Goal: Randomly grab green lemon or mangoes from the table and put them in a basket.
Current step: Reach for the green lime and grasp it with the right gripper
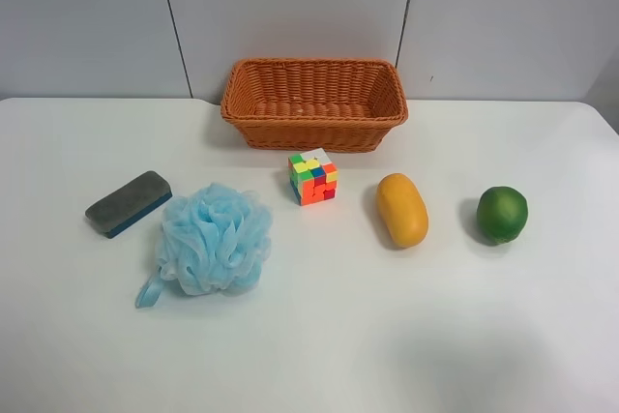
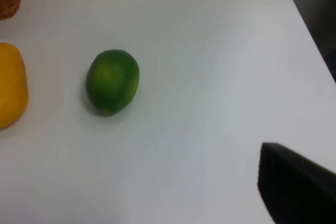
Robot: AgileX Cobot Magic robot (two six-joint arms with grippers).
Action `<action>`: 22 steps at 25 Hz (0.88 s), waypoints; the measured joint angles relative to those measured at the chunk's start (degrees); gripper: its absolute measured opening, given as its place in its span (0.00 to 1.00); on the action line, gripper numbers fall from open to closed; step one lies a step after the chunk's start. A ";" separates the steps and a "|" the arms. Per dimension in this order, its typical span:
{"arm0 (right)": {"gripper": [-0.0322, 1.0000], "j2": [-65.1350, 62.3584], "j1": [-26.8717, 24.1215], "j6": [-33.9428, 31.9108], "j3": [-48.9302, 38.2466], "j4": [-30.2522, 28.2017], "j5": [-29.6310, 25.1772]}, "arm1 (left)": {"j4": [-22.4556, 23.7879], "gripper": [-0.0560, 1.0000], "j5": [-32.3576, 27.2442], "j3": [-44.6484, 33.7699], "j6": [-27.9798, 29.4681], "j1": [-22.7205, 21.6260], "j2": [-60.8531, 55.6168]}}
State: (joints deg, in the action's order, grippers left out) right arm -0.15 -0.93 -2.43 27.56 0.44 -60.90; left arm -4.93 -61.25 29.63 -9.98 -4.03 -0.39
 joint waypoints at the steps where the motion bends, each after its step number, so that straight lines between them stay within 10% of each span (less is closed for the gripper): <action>1: 0.99 0.00 0.00 0.00 0.00 0.00 0.00 | 0.00 0.99 0.00 0.00 0.00 0.00 0.00; 22: 0.99 0.00 0.00 0.00 0.00 0.00 0.00 | 0.00 0.99 0.00 0.00 0.00 0.00 0.00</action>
State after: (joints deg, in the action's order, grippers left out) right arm -0.15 -0.93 -2.43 27.56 0.44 -60.90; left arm -4.93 -61.25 29.63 -9.98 -4.03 -0.39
